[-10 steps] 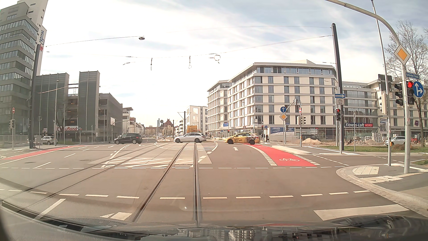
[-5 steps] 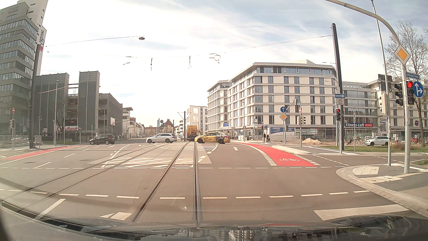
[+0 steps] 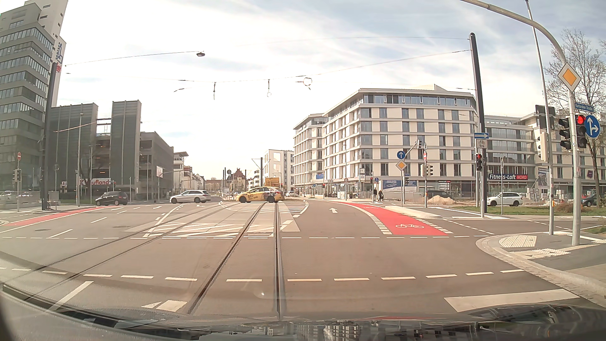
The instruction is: Follow the waypoints while adhering to traffic rules and regulations
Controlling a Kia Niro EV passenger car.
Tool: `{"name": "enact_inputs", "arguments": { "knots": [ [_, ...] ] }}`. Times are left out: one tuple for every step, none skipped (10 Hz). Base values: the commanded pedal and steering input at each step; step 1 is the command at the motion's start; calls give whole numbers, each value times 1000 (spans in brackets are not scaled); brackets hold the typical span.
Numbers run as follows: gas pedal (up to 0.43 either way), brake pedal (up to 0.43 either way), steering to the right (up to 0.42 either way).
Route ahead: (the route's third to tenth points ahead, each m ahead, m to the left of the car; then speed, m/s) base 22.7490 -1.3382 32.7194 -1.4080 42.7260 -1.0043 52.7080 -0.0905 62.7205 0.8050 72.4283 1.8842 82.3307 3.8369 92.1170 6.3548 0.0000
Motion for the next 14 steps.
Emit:
{"name": "enact_inputs", "arguments": {
  "knots": [
    [0, 201, 62],
    [0, 201, 63],
    [0, 201, 63],
    [0, 201, 63],
    [0, 201, 63],
    [0, 201, 63],
    [0, 201, 63],
    [0, 201, 63],
    [0, 201, 63],
    [0, 195, 63],
    [0, 201, 63],
    [0, 201, 63],
    [0, 201, 63],
    [0, 201, 63]
  ]
}}
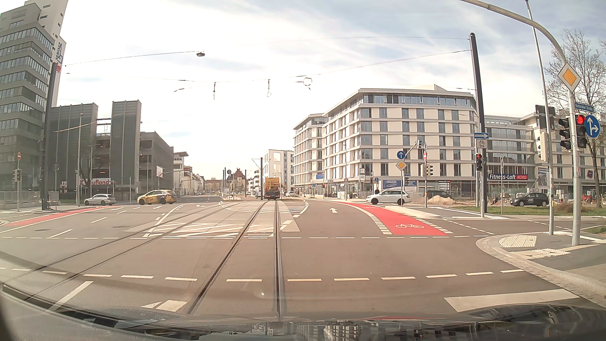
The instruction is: Follow the waypoints while adhering to traffic rules and regulations
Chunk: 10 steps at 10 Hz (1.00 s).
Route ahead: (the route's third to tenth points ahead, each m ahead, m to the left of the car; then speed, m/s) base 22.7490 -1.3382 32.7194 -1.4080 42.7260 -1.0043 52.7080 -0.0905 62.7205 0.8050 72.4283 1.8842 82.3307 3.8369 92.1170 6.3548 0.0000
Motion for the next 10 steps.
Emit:
{"name": "enact_inputs", "arguments": {
  "knots": [
    [0, 201, 63],
    [0, 201, 63],
    [0, 201, 63],
    [0, 201, 63],
    [0, 201, 63],
    [0, 201, 63],
    [0, 201, 63],
    [0, 201, 63],
    [0, 201, 63],
    [0, 195, 63]
  ]
}}
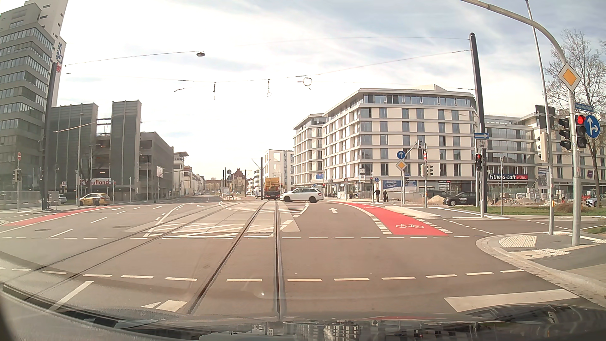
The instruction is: Follow the waypoints while adhering to traffic rules and regulations
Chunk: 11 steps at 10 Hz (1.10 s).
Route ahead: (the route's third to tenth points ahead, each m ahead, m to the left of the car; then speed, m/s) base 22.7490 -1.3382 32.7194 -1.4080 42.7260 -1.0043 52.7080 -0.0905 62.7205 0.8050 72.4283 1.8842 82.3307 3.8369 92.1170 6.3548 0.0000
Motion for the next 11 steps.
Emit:
{"name": "enact_inputs", "arguments": {
  "knots": [
    [0, 201, 63],
    [0, 195, 63],
    [0, 201, 63],
    [0, 201, 63],
    [0, 201, 63],
    [0, 201, 63],
    [0, 201, 63],
    [0, 201, 63],
    [0, 201, 63],
    [0, 201, 63],
    [0, 201, 63]
  ]
}}
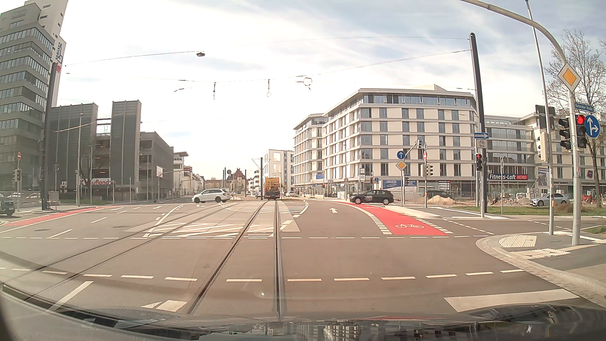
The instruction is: Follow the waypoints while adhering to traffic rules and regulations
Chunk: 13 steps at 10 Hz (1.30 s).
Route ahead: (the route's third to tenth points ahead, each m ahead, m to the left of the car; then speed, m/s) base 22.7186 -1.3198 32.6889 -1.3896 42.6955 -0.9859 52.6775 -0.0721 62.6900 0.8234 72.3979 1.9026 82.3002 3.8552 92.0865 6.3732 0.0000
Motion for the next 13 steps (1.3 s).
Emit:
{"name": "enact_inputs", "arguments": {
  "knots": [
    [0, 201, 63],
    [0, 201, 63],
    [0, 201, 61],
    [0, 195, 60],
    [0, 201, 58],
    [0, 201, 58],
    [0, 201, 57],
    [0, 201, 58],
    [0, 201, 58],
    [0, 201, 58],
    [0, 201, 58],
    [0, 201, 60],
    [0, 201, 60]
  ]
}}
